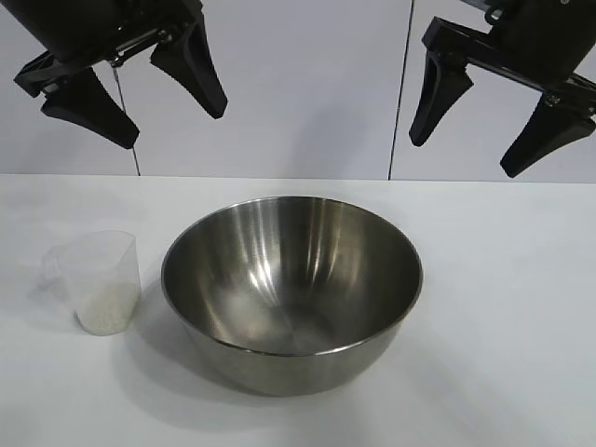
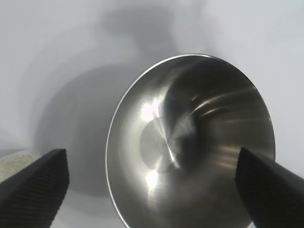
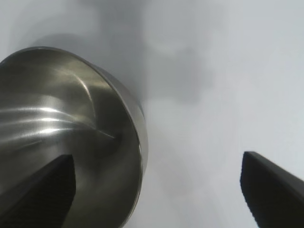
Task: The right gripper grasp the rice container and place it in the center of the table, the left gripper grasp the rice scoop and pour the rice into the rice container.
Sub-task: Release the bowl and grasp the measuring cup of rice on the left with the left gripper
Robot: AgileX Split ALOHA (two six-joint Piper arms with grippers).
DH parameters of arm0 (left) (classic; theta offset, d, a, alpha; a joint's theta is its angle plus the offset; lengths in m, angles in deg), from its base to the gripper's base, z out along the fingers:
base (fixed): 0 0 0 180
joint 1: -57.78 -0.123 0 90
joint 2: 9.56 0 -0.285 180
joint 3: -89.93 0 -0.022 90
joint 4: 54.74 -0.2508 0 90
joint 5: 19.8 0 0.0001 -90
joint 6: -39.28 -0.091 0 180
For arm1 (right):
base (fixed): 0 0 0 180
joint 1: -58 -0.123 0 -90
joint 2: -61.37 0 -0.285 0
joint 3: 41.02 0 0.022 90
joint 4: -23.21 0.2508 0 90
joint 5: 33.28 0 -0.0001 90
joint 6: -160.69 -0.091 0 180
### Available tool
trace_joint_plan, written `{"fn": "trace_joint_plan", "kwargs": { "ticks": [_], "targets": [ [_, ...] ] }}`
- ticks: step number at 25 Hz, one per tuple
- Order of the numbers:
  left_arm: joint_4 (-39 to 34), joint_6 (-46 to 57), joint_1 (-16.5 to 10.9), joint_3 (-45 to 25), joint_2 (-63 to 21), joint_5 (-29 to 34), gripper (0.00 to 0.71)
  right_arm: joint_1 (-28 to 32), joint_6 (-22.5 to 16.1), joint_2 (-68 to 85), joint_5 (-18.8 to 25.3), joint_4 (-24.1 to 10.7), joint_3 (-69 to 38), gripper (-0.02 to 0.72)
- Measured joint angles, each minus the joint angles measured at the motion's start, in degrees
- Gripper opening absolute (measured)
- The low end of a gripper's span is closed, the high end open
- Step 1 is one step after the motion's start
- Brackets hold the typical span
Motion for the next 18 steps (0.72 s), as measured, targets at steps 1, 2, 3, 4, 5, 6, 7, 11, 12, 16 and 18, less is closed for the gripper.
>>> {"fn": "trace_joint_plan", "kwargs": {
  "ticks": [1, 2, 3, 4, 5, 6, 7, 11, 12, 16, 18],
  "targets": [
    [0.0, -0.5, 0.0, 0.0, 0.0, 0.5, 0.686, 0.0, -0.1, 0.0, 0.0, 0.0, 0.0, 0.652],
    [0.0, -1.2, 0.0, 0.0, 0.0, 1.0, 0.686, 0.0, -0.1, 0.0, 0.0, 0.0, 0.0, 0.652],
    [0.0, -2.3, 0.0, 0.0, 0.0, 1.3, 0.686, 0.0, -0.1, 0.0, 0.0, 0.1, 0.0, 0.652],
    [-0.1, -3.2, 0.0, 0.0, -0.1, 1.3, 0.686, 0.0, -0.2, 0.0, 0.0, 0.1, 0.0, 0.652],
    [-0.7, -3.7, 0.0, 0.0, -0.8, 0.7, 0.686, 0.0, -0.3, 0.0, 0.0, 0.2, 0.0, 0.652],
    [-1.2, -4.1, 0.0, -0.1, -1.5, -0.4, 0.686, 0.0, -0.3, 0.0, 0.0, 0.2, 0.0, 0.652],
    [-2.4, -4.4, 0.0, -0.3, -2.8, -1.9, 0.686, 0.0, -0.3, 0.0, 0.0, 0.2, 0.0, 0.652],
    [-7.7, -5.0, 0.0, -3.6, -9.6, -11.5, 0.686, 0.0, -0.3, 0.0, 0.0, 0.2, 0.0, 0.652],
    [-8.9, -5.0, 0.0, -5.5, -11.3, -14.1, 0.686, 0.0, -0.3, 0.0, 0.0, 0.2, 0.0, 0.652],
    [-10.2, -5.9, 0.0, -16.1, -17.0, -30.1, 0.686, 0.0, -0.3, 0.0, 0.0, 0.2, 0.0, 0.652],
    [-10.2, -6.5, 0.0, -22.9, -19.0, -39.1, 0.686, 0.0, -0.3, 0.0, -0.1, 0.2, 0.0, 0.652]
  ]
}}
